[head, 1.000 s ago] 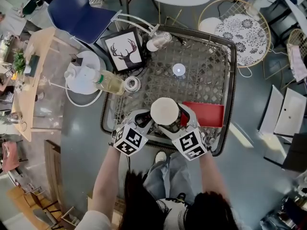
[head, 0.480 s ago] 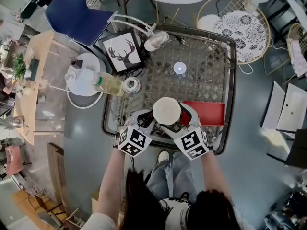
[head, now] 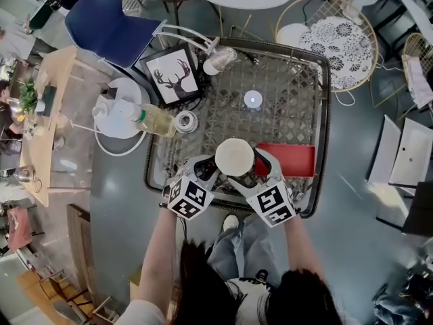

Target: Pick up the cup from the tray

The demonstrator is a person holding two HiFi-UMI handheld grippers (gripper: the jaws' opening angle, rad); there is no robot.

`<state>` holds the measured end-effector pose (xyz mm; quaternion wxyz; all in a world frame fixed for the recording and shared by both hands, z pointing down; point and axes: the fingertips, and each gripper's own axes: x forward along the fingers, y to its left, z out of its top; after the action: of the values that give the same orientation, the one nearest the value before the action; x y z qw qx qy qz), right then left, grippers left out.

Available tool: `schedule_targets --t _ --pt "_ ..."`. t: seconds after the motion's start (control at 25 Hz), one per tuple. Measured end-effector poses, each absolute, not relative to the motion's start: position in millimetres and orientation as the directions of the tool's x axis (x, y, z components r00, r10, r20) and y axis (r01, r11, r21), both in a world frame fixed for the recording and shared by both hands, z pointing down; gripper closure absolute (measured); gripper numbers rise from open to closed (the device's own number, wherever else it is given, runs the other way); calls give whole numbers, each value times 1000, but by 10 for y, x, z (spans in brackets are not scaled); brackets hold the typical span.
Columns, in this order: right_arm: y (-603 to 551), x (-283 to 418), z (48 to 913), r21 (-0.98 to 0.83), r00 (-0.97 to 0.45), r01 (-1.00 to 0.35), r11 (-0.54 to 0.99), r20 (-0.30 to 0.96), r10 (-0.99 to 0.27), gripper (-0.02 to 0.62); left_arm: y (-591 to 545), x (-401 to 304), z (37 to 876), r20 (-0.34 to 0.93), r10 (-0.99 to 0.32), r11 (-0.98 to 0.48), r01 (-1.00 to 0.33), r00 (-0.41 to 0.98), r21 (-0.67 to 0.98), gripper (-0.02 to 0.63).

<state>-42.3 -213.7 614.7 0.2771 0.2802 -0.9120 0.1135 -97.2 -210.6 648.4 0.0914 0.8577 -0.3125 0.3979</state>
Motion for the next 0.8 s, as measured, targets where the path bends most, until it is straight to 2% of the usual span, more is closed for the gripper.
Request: schedule_targets --t 0.2,0.32,0.48,0.8 --pt "-2140 -282 5964 -75 -680 -617 783 551 -484 169 -2051 -1070 6385 736 -509 -769 -621 446 -155 505" --pt "-2130 -221 5872 -73 -672 -633 771 546 -500 172 -2012 -1140 6299 720 -530 -733 -669 448 -123 502" --pt "-2082 -194 5730 -69 -668 -652 755 525 -528 212 -2016 -1164 6094 672 -575 -671 -739 466 -62 502" --pt "-1980 -266 5199 -37 -676 -652 757 481 -559 218 -1985 -1044 5613 606 -620 -664 -745 499 -66 500"
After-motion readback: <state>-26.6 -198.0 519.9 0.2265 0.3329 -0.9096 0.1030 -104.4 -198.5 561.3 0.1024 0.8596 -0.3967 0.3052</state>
